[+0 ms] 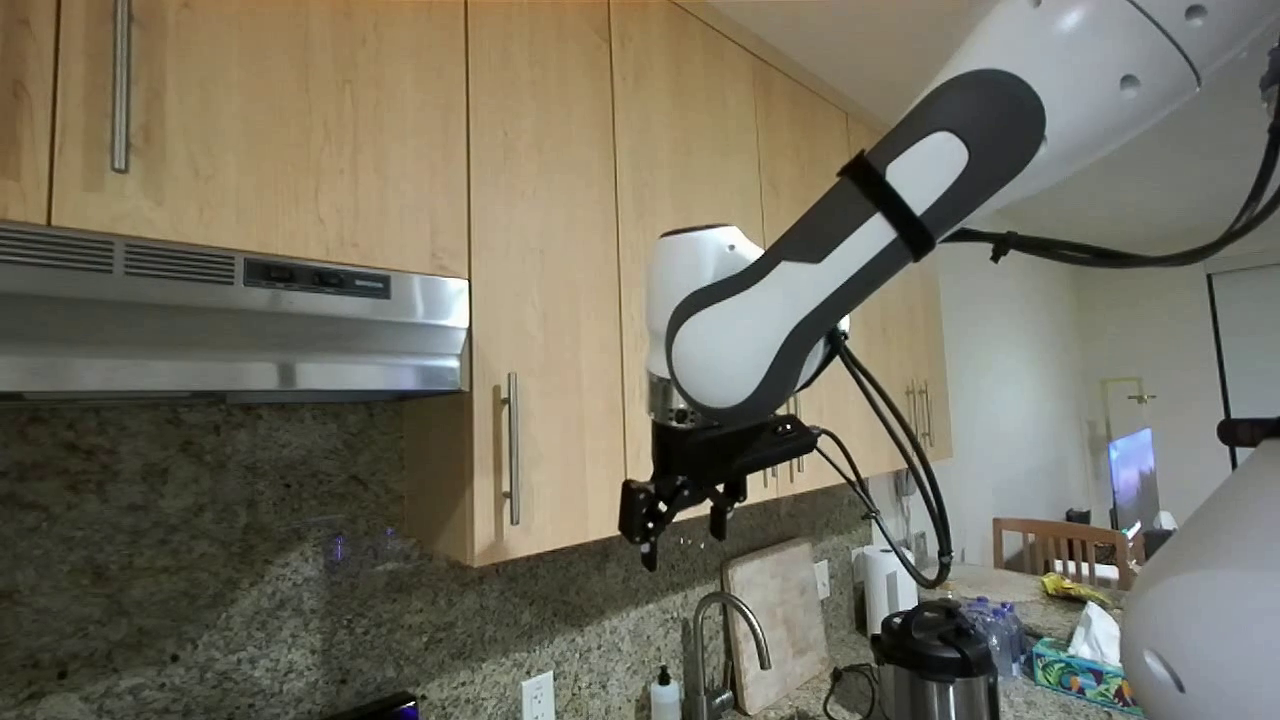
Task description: Open the drawer
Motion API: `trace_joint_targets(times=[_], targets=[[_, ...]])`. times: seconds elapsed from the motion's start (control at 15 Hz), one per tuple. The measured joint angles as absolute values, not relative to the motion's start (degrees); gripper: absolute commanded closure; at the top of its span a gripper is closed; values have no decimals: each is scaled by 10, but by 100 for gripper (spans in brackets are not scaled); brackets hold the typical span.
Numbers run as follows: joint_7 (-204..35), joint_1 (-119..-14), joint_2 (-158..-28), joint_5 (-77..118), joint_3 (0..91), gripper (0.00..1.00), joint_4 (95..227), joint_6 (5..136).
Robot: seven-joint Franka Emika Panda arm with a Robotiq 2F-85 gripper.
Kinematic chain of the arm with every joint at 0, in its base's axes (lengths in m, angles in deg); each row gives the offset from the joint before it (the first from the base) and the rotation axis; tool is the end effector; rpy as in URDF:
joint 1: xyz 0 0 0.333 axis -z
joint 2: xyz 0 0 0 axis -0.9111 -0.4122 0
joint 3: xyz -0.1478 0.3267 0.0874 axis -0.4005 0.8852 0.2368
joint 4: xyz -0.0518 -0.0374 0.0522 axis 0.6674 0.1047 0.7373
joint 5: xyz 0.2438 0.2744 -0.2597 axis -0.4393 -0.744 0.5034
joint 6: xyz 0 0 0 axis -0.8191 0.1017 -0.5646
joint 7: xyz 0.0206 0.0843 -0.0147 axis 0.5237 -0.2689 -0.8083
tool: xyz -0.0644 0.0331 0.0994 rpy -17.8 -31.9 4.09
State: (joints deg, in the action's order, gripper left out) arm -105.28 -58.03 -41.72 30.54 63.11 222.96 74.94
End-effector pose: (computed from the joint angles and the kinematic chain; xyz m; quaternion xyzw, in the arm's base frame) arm 0.4071 0.0386 0.4438 0.9712 -0.0985 0.1879 0.1084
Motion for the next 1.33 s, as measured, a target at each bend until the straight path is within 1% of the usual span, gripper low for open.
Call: trace_joint_targets(times=[0.2,0.4,0.53,0.93,1.07,1.33], targets=[[-1147,-557,-427,342,692,0,2229,773],[-1247,-526,-434,381,733,0,2229,820],[-1287,-511,-432,398,741,0,2228,845],[-1310,-495,-423,416,743,0,2227,843],[-1349,-469,-420,462,762,0,2226,845],[-1489,-390,-431,596,830,0,2211,846]])
